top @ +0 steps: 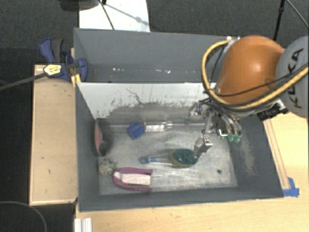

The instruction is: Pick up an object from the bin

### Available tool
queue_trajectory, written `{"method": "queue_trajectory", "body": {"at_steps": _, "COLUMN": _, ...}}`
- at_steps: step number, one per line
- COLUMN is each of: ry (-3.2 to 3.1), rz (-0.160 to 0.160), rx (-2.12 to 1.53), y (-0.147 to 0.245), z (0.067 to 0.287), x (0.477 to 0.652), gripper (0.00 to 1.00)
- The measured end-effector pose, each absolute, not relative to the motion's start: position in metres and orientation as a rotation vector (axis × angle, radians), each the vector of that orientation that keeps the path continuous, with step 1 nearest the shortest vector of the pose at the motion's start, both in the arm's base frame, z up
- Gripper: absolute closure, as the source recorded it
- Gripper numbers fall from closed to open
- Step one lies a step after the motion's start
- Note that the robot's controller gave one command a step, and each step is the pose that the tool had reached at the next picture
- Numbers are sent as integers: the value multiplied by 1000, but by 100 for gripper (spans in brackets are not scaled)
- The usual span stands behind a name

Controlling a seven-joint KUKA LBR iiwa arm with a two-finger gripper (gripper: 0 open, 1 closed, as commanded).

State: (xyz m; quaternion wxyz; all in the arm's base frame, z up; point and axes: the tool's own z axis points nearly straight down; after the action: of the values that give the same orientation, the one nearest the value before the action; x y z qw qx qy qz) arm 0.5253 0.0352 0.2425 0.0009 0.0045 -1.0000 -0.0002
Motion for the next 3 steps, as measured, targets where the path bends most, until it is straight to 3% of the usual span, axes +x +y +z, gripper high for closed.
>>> {"method": "queue_trajectory", "body": {"at_steps": 1, "ry": -3148, "rz": -2, "rx": 108, "y": 63, "z": 71, "x": 494, "gripper": 0}}
{"method": "queue_trajectory", "body": {"at_steps": 2, "ry": -3147, "rz": -3, "rx": -8, "y": 65, "z": 102, "x": 502, "gripper": 0}}
{"method": "queue_trajectory", "body": {"at_steps": 3, "ry": -3134, "rz": -3, "rx": -279, "y": 67, "z": 106, "x": 504, "gripper": 0}}
